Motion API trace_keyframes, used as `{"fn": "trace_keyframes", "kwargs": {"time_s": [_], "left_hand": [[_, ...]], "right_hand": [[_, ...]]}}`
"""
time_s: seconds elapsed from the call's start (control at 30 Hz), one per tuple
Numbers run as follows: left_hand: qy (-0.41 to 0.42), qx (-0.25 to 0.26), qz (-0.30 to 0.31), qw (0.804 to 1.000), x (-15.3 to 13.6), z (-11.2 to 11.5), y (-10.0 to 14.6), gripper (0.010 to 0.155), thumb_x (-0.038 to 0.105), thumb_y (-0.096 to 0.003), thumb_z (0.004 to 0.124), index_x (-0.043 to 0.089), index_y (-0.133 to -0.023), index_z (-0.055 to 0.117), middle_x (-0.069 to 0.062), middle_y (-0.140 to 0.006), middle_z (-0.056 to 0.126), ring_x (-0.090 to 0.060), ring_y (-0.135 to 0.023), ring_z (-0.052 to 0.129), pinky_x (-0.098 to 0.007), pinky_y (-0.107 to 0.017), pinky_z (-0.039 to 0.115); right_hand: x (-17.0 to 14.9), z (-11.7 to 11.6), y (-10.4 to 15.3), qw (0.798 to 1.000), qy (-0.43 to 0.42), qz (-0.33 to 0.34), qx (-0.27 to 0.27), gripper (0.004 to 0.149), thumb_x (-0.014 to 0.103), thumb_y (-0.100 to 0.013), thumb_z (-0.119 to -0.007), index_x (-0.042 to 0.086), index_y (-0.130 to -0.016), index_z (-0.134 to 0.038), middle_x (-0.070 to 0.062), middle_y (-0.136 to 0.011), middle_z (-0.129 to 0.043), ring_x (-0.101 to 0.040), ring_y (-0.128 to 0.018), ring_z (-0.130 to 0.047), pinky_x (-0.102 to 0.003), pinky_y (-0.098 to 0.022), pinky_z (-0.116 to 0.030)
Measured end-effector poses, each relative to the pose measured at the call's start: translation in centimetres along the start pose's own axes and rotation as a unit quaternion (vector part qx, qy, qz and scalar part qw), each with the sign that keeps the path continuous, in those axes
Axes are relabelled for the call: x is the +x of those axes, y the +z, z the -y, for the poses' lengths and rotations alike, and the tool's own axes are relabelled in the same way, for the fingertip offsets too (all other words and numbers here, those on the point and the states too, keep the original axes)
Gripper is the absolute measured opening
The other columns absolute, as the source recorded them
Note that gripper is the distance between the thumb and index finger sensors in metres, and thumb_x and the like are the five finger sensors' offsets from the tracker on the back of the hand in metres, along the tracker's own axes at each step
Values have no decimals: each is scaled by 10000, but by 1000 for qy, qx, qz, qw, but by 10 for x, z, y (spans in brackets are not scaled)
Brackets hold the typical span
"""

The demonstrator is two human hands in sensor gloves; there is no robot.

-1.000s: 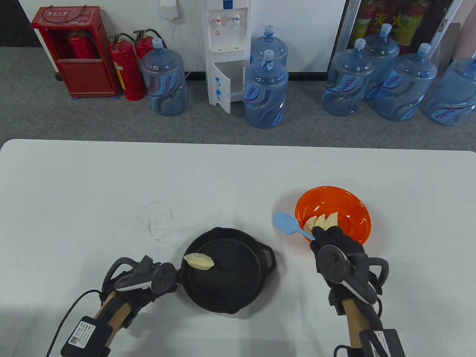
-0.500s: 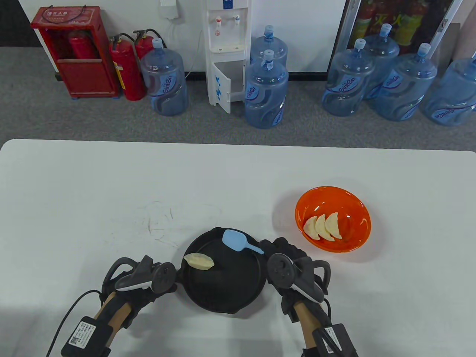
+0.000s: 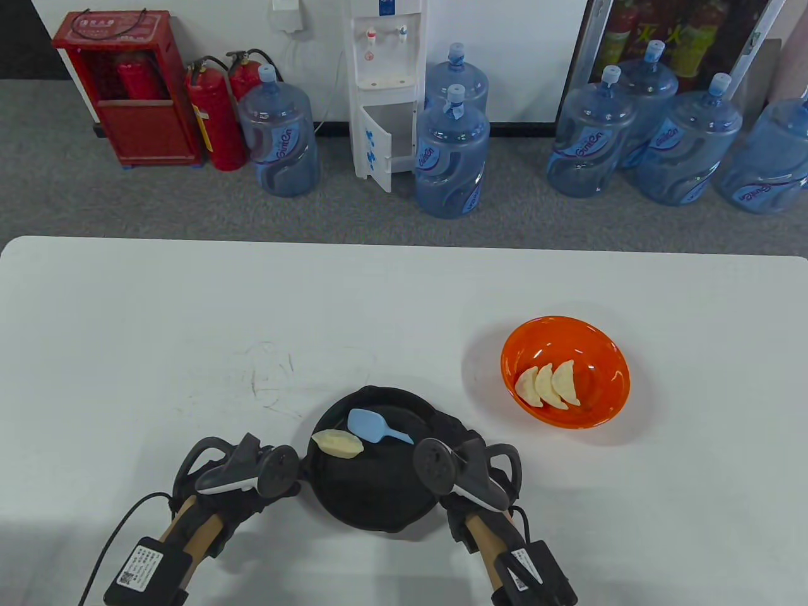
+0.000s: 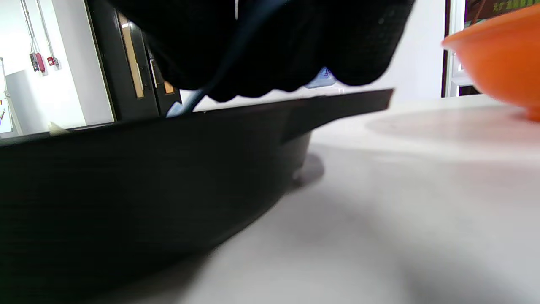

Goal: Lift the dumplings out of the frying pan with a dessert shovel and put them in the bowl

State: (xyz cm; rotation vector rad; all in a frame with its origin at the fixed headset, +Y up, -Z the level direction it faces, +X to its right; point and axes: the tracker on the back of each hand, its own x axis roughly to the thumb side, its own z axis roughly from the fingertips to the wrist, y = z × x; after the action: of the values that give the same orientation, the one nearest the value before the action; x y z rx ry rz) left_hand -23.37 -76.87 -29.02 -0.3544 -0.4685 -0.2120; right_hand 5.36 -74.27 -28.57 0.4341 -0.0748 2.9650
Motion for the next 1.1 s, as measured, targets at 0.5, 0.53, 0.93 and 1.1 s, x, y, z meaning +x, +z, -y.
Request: {"fn": "trace_keyframes", "kwargs": {"time_s": [0.5,0.53,0.93,1.1], "left_hand": [[5,0,1,1000,0,0,0,589,561,-480,575,232,-966,626,69,-750,829,-141,-544,952,-501,-682,759],[5,0,1,1000,0,0,0,590,561,-479,575,231,-966,626,68,-749,830,-141,-543,952,-501,-682,759],[5,0,1,1000,-1,1,0,589,560,-480,576,230,-965,626,69,-747,829,-141,-543,951,-502,-681,758],[5,0,1,1000,-1,1,0,587,560,-480,574,232,-964,627,69,-746,828,-140,-542,951,-502,-681,759]], "right_hand": [[11,2,7,998,-30,41,31,452,334,-612,-749,236,-1053,-771,-100,-964,-810,-144,-607,-907,-477,-575,-800],[11,3,7,998,-34,44,37,451,334,-611,-749,238,-1051,-774,-101,-960,-813,-142,-605,-907,-476,-574,-800],[12,4,15,995,-50,59,58,449,335,-609,-754,239,-1047,-780,-100,-953,-818,-140,-594,-909,-473,-568,-804],[12,3,16,995,-57,62,61,450,333,-606,-756,226,-1043,-789,-105,-943,-826,-136,-573,-911,-467,-551,-810]]}}
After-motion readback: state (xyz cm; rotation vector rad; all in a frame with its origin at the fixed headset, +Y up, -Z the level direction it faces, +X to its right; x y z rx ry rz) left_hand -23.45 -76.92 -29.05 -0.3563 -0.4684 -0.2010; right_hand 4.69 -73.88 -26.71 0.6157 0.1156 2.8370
